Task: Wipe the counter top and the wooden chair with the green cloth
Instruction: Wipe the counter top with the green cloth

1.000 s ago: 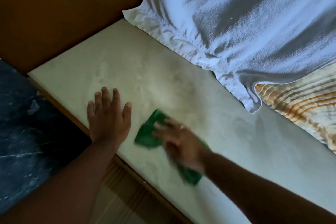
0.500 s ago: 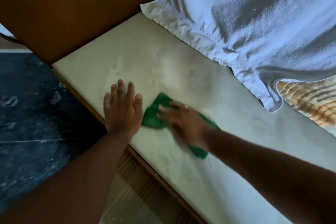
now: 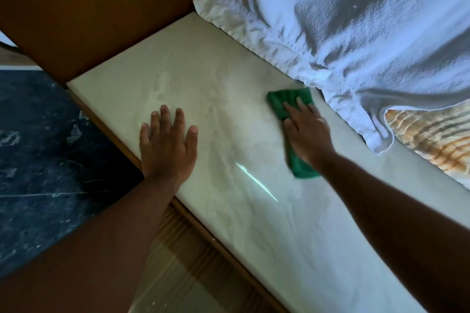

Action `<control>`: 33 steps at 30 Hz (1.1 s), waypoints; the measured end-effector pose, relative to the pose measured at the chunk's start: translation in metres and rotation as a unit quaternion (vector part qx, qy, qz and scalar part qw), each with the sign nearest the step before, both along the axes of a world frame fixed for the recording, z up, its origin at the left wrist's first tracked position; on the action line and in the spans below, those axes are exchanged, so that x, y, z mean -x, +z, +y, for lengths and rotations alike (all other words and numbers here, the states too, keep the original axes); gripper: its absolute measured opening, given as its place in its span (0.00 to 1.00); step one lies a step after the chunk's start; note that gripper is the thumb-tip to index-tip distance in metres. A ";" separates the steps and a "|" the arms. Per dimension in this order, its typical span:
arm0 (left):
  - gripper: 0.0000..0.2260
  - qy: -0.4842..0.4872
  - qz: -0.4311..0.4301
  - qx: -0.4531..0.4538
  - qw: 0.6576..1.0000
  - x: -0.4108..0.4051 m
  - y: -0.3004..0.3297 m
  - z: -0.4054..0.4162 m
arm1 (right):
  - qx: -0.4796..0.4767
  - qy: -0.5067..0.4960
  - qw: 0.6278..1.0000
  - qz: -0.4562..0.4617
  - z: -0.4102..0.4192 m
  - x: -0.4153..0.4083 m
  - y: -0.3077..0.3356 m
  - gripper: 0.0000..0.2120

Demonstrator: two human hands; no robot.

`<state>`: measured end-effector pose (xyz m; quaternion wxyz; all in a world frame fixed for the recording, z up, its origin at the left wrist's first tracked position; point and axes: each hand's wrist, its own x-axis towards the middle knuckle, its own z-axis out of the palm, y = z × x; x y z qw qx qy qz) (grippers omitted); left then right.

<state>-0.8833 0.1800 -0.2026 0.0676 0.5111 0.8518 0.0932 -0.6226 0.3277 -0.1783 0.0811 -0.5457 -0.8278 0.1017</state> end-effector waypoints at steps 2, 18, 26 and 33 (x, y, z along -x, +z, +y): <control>0.31 -0.003 0.004 0.010 1.000 -0.001 0.001 -0.001 | -0.010 0.103 0.995 -0.003 -0.070 -0.009 -0.005 0.23; 0.33 -0.088 0.011 -0.039 0.995 -0.072 0.011 -0.030 | -0.011 0.107 0.992 -0.060 -0.199 -0.229 0.008 0.24; 0.31 -0.299 -0.140 0.054 0.942 -0.283 0.051 -0.082 | 0.083 0.002 0.996 0.017 -0.267 -0.270 0.034 0.28; 0.26 -0.218 -0.321 0.246 0.888 -0.293 0.073 -0.085 | 0.315 -0.027 0.947 -0.055 -0.266 -0.275 0.044 0.30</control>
